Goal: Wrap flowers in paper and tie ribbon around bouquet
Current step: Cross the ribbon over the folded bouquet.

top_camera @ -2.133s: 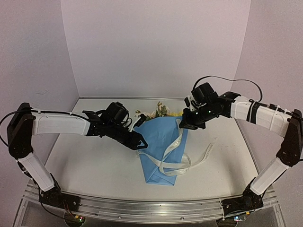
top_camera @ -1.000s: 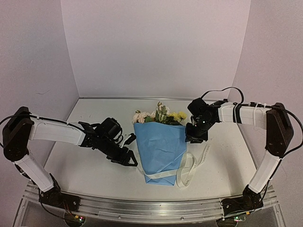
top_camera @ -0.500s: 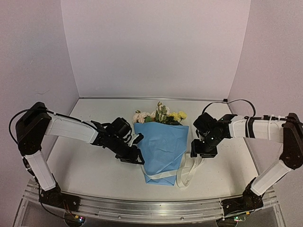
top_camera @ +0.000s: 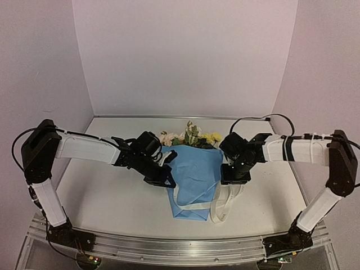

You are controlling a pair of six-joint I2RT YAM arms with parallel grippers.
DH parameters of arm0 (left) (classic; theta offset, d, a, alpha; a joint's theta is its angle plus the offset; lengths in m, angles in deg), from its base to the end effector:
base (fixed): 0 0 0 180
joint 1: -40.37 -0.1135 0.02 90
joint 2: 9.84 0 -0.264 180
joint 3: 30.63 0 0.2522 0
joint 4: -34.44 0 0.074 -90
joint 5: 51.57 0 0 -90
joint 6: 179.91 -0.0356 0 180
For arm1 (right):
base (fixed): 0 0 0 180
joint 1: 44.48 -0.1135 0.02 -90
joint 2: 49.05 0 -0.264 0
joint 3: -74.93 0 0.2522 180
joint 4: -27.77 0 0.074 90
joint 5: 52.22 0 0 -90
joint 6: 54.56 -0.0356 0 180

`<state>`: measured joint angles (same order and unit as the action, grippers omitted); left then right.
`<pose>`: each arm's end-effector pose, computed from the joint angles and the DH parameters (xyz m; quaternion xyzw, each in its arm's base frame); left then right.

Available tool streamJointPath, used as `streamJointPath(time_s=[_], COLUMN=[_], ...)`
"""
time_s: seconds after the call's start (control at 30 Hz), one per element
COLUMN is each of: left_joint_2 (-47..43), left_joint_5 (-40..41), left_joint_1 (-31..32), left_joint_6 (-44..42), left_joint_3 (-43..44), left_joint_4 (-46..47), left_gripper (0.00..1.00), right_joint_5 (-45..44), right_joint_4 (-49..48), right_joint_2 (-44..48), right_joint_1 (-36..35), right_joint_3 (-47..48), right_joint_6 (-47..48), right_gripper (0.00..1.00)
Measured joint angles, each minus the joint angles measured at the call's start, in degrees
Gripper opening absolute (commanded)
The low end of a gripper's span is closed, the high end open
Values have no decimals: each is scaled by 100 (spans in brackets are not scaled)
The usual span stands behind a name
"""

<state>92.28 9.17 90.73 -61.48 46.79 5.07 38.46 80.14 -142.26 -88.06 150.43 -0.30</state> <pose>0.2202 -0.2931 0.1812 0.2516 0.8888 -0.3751 0.0781 0.2260 0.2156 0.1973 -0.0684 0.9825 0.1149 0.1294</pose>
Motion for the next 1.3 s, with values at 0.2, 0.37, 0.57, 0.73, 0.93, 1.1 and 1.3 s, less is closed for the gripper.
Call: streamJointPath(time_s=[0.2,0.37,0.57,0.73,0.93,1.1,1.3], left_joint_2=[165,339,426,477,598,606,606], left_joint_5=[-219,-334,-378,-419,-485,-514,-513], left_joint_1=[-3,-81,-377,-542,-545,-547,-572], left_joint_6=[99,312,547,618,616,611,609], left_joint_3=[412,536,564,572,715,807,835], left_joint_4=[33,162,262,316,316,305,297], left_gripper=[0,0,0,0,0,0,0], right_joint_5=[36,270,366,322,320,346,358], right_joint_4=[-318,-768,-1222,-1119,-1125,-1131,-1198], right_joint_2=[-778,-904,-890,-377,-58,-213,-326], right_joint_1=[226,580,679,483,-9,-214,-235], right_joint_3=[365,236,39,-443,-493,-522,-696], right_joint_6=[-12,-85,-157,-164,-388,-628,-895], right_gripper=[43,41,42,40,37,34,33])
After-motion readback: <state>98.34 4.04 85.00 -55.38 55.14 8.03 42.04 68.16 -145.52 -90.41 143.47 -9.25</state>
